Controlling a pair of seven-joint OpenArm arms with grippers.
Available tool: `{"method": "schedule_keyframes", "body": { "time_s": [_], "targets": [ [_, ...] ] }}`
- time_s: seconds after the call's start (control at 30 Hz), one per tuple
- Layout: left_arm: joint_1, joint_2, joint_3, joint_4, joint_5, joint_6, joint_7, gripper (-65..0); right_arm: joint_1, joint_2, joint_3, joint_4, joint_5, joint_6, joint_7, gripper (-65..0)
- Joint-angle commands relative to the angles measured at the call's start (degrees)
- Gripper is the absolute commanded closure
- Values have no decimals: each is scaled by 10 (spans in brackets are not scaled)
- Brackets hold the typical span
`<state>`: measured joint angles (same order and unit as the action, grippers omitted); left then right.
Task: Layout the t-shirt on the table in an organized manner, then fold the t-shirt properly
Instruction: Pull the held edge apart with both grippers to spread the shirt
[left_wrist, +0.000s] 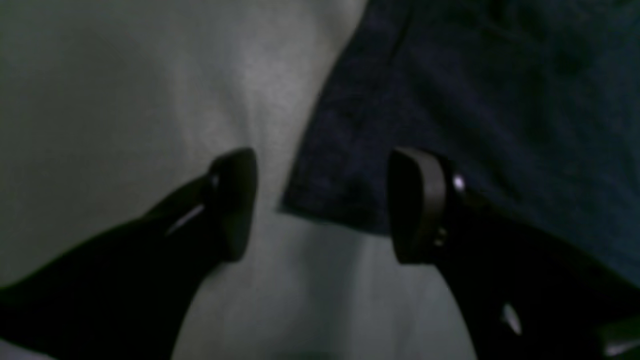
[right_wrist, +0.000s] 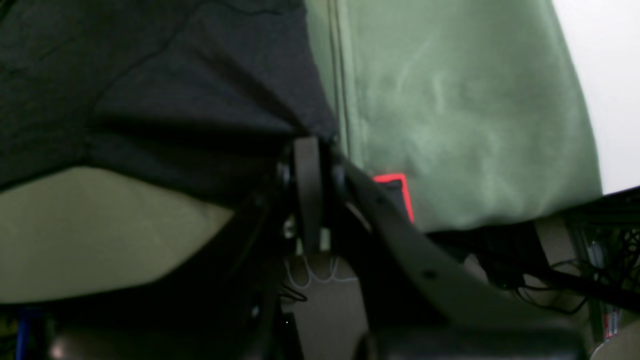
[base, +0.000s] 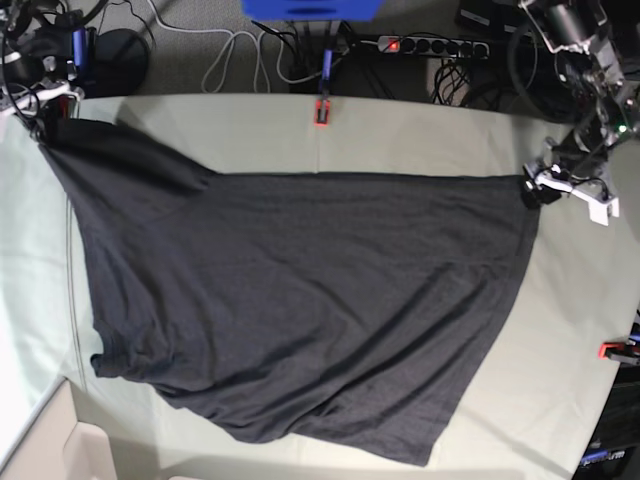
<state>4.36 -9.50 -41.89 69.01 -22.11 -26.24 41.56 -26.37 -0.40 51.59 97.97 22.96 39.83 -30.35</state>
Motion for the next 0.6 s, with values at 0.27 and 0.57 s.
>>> {"method": "schedule_keyframes", "body": {
  "time_s": [0.27, 0.57],
  "targets": [
    [-12, 6, 24, -44, 28, -4, -63, -195, 0, 13, 4, 10, 10, 2, 15, 0],
    [17, 7, -18, 22, 25, -6, -56, -1, -4, 17, 6, 10, 10, 2, 15, 0]
  ]
}}
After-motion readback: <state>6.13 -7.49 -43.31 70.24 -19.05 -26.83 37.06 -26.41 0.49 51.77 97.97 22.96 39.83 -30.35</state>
